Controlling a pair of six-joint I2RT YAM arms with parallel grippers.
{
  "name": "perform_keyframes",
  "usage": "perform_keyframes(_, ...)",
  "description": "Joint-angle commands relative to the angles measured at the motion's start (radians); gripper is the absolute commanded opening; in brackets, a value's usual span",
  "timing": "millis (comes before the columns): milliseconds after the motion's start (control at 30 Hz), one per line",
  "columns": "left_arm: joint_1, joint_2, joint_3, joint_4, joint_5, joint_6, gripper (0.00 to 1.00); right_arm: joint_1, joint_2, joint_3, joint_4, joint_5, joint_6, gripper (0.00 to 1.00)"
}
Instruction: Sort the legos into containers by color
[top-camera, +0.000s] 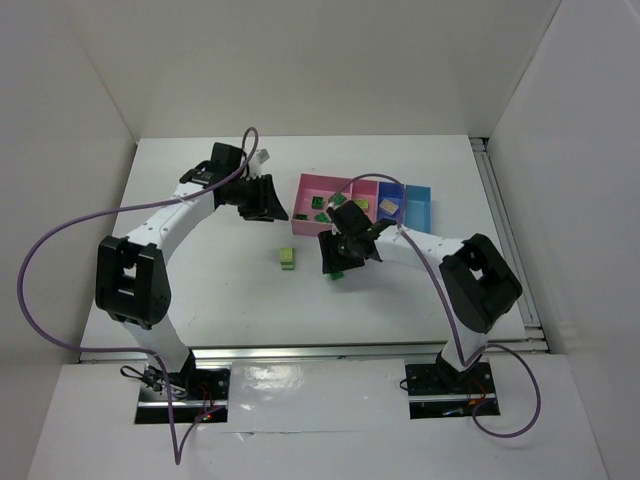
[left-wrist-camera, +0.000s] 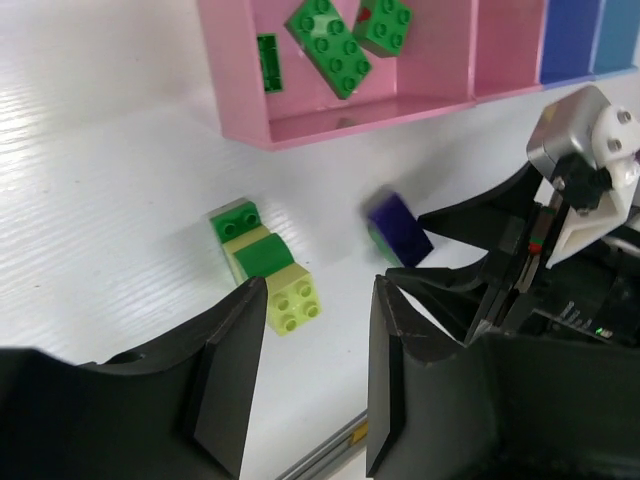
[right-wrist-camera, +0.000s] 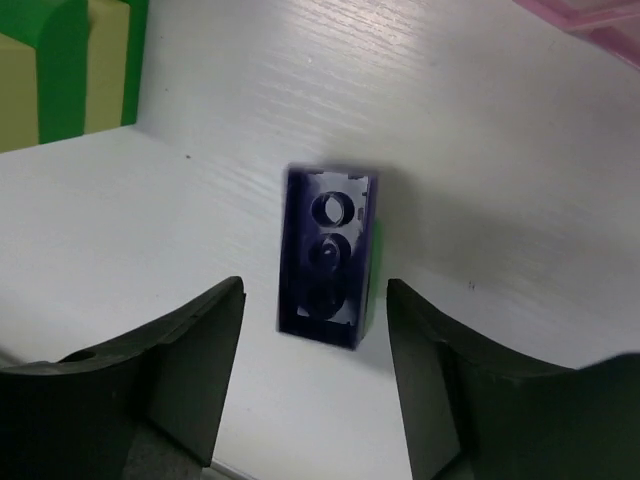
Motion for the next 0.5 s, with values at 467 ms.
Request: perform_keyframes(467,0.002,-0.014,0.030,-0.022,-0.048,-0.004,0.50,0.053,0.059,0.118,-0.107,0.228,0.002,0.70)
